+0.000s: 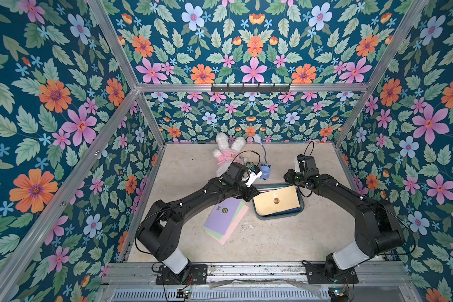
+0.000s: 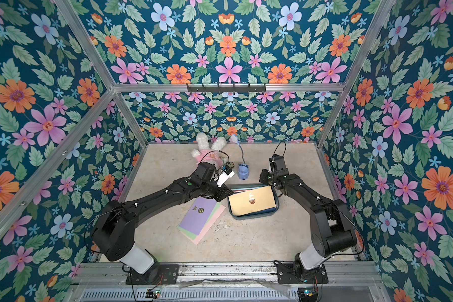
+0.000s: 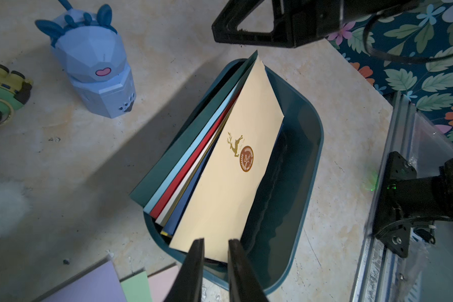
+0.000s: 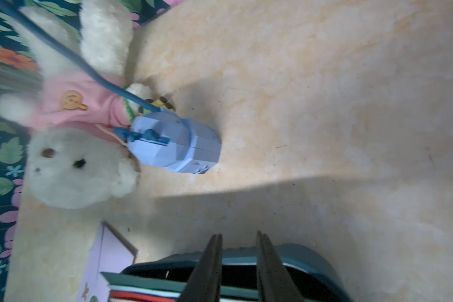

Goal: Put the sealed envelopes into the storage box
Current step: Place the envelope in the storage box, then adjust the storage box at the center of the board.

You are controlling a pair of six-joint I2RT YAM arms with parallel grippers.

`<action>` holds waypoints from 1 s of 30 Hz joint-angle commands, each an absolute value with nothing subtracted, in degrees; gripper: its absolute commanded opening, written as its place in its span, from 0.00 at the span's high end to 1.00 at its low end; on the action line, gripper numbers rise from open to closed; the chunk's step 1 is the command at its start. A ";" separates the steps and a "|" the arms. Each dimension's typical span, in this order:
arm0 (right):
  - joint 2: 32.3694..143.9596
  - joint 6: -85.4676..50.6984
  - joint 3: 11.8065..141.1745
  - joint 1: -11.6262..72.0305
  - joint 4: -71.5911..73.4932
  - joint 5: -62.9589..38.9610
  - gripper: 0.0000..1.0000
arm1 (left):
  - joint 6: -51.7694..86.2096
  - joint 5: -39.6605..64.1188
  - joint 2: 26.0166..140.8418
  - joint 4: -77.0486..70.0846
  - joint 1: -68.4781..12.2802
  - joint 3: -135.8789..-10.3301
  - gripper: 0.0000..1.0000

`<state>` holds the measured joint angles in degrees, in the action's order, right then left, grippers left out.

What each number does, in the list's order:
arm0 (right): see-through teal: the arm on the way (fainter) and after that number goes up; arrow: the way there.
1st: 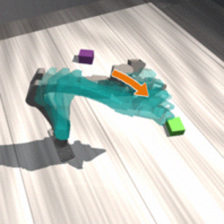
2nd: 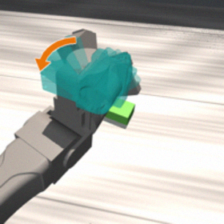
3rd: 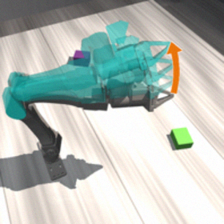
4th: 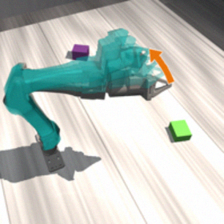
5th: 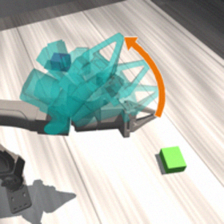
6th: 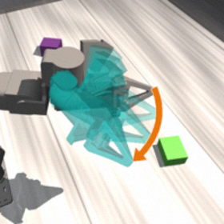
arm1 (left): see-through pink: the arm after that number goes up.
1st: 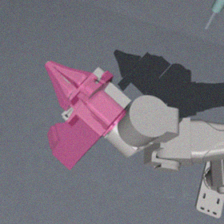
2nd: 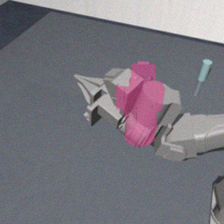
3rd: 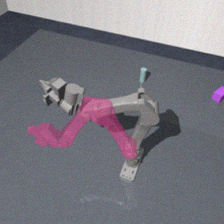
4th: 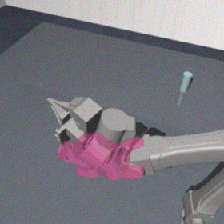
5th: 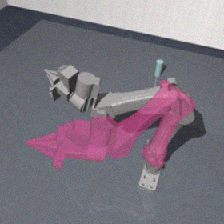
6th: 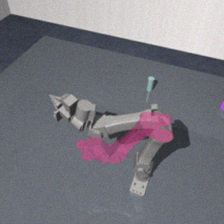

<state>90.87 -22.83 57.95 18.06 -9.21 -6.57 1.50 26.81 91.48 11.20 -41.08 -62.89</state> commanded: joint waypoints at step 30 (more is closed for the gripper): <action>102.95 -21.12 72.31 32.26 -18.52 -3.30 0.73 | 11.03 19.38 78.88 1.90 -36.03 -48.96 0.76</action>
<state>101.43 -20.95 70.46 31.03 -18.37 -4.47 8.97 21.45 80.77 4.12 -36.95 -50.28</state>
